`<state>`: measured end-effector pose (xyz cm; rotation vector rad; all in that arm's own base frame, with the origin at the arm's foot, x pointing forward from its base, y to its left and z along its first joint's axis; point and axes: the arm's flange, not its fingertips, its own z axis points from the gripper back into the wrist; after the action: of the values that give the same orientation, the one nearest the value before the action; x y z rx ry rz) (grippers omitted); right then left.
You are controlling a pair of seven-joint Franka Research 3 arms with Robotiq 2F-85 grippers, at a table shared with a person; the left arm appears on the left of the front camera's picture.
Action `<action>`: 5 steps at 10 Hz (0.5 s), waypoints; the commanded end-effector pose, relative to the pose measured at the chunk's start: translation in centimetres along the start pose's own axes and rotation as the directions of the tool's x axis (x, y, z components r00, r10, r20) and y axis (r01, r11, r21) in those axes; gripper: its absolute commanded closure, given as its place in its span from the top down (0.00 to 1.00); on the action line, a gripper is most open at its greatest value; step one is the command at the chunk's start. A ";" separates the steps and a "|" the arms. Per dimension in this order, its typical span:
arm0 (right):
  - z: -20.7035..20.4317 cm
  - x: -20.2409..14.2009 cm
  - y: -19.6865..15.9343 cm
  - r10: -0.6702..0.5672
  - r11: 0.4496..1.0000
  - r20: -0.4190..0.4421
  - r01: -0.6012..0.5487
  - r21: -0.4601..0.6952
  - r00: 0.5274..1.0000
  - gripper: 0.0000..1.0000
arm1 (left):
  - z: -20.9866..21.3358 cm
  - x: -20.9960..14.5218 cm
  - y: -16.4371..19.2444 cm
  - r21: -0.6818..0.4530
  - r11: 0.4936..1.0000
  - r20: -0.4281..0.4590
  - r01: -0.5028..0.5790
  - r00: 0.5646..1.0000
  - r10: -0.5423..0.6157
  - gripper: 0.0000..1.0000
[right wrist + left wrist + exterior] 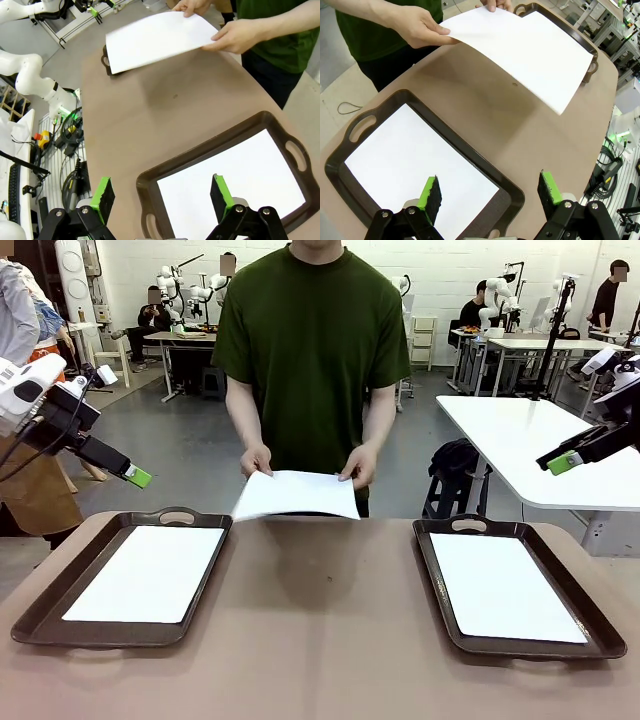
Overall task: Sort the A4 documents.
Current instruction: Receive the A4 Paper.
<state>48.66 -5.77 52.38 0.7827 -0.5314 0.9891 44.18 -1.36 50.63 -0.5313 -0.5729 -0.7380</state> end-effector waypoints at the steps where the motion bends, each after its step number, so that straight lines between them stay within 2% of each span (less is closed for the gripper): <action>1: -0.2 0.3 0.0 0.007 1.000 -0.001 -0.007 -0.013 1.000 1.00 | 0.0 -0.1 0.0 0.008 1.000 -0.004 0.019 1.000 -0.019 1.00; 5: -0.2 0.3 0.0 0.007 1.000 -0.001 -0.007 -0.013 1.000 1.00 | 0.0 -0.1 0.0 0.008 1.000 -0.004 0.019 1.000 -0.019 1.00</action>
<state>48.66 -5.77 52.38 0.7826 -0.5314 0.9891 44.18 -1.36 50.63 -0.5313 -0.5729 -0.7380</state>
